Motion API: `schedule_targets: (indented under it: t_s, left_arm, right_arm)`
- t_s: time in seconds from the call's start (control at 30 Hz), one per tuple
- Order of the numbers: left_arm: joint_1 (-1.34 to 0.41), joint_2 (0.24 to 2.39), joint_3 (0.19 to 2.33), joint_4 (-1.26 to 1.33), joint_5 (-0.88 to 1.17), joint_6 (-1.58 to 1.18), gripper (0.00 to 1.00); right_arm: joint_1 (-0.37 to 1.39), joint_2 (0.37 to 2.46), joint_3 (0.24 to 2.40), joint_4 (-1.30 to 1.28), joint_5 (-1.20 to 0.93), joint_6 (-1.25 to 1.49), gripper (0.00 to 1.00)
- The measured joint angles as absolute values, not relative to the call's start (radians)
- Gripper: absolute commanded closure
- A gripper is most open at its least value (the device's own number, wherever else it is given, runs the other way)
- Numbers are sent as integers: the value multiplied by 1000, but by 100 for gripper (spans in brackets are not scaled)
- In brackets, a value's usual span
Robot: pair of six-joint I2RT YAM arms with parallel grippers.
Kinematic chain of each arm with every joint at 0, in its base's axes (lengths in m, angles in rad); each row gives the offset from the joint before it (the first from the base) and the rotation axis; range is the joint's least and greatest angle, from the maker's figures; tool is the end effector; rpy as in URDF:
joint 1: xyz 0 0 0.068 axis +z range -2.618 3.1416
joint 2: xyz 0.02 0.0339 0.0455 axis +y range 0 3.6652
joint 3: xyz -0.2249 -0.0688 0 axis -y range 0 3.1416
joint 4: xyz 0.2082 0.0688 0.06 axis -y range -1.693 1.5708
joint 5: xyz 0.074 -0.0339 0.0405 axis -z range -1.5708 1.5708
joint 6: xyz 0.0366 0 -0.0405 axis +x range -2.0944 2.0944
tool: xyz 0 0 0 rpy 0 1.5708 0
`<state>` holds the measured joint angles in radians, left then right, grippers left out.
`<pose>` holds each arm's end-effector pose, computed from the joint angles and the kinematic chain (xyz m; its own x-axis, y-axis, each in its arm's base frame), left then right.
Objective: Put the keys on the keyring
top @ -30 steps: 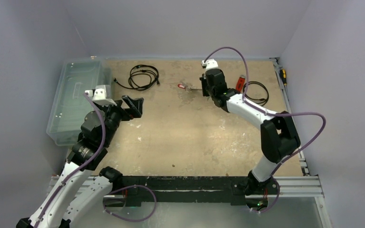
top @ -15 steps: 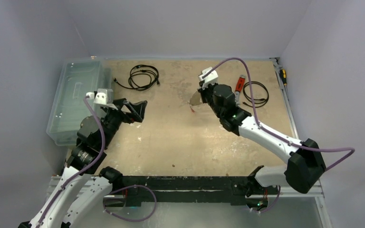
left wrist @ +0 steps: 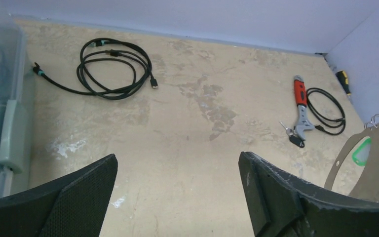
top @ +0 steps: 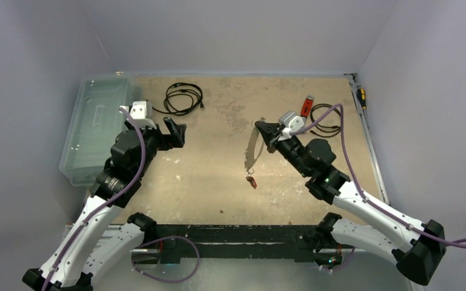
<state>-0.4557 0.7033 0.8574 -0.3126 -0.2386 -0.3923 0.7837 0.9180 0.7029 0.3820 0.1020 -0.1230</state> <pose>0.1414 -0.0596 0.3329 -0.2143 -0.3087 -0.9267 0.1473 0.9277 -0.3431 0.1503 0.1445 0.3247 0.1942 0.0212 -0.9807 -0.6119 0.7840 -0.1042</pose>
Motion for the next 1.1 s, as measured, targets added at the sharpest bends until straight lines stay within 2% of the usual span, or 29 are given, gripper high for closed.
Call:
schedule_targets:
  t_s: [0.13,0.33,0.47,0.6,0.77,0.93,1.1]
  left_arm:
    - [-442,662,850,-310,-179,-381,1]
    - [-439,572,789,-193,37,-345,2]
    - [-439,563,746,-117,208,-345,7]
    - [-439,570,724,-21,413,-356,20]
    - [-439,573,703,121,639,-399,23]
    - [-439,581,673,226,752,-456,32]
    - [-439,616,653,331,815,-527,32]
  right_arm:
    - [785,874,689,382,4,-101,100]
    - [785,825,631,385,-181,-59,100]
    - [786,801,601,418,-289,-8,100]
    - [786,776,572,492,-372,56,100]
    - [786,756,538,590,-445,131,100]
    - [786,744,513,684,-480,186,100]
    - [786,751,493,780,-509,250,100]
